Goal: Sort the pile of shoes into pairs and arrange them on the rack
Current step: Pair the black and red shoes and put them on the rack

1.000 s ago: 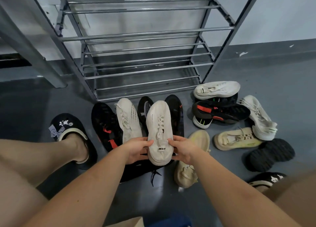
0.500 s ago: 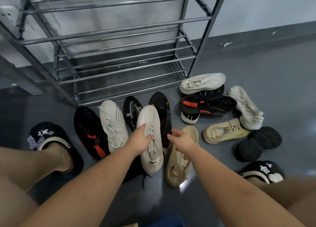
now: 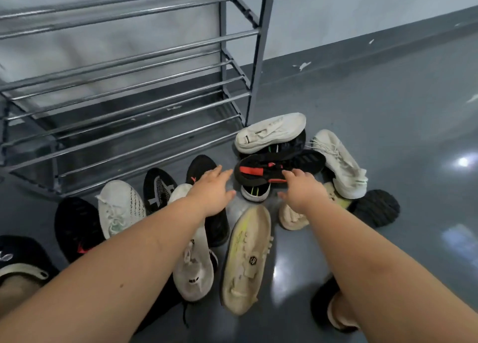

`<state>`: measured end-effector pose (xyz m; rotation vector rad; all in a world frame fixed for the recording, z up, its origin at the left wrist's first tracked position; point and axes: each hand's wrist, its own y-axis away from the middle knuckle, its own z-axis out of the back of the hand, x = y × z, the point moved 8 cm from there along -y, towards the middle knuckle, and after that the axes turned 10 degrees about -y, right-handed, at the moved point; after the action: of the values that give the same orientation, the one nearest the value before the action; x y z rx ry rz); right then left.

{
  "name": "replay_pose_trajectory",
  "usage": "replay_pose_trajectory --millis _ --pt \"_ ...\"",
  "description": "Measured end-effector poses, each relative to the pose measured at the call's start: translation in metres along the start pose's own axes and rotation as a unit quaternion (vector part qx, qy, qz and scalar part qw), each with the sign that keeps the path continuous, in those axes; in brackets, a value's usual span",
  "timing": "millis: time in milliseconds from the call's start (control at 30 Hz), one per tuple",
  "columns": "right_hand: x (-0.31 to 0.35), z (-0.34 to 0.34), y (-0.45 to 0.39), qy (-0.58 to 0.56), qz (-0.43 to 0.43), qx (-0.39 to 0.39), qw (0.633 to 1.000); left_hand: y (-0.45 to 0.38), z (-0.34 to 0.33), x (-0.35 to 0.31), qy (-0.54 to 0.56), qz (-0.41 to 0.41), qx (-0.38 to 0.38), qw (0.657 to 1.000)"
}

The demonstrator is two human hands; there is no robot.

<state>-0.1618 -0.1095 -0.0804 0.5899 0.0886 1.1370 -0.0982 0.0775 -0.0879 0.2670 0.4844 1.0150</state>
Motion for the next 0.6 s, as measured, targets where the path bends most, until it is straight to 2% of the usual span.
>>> replay_pose_trajectory --millis 200,600 --pt "-0.014 0.003 -0.042 -0.03 -0.001 -0.009 0.999 -0.045 -0.006 -0.006 0.013 0.009 0.038 0.999" --pt "-0.011 -0.023 -0.114 -0.024 0.038 -0.006 0.999 -0.114 -0.05 0.0 0.231 0.123 0.083 0.962"
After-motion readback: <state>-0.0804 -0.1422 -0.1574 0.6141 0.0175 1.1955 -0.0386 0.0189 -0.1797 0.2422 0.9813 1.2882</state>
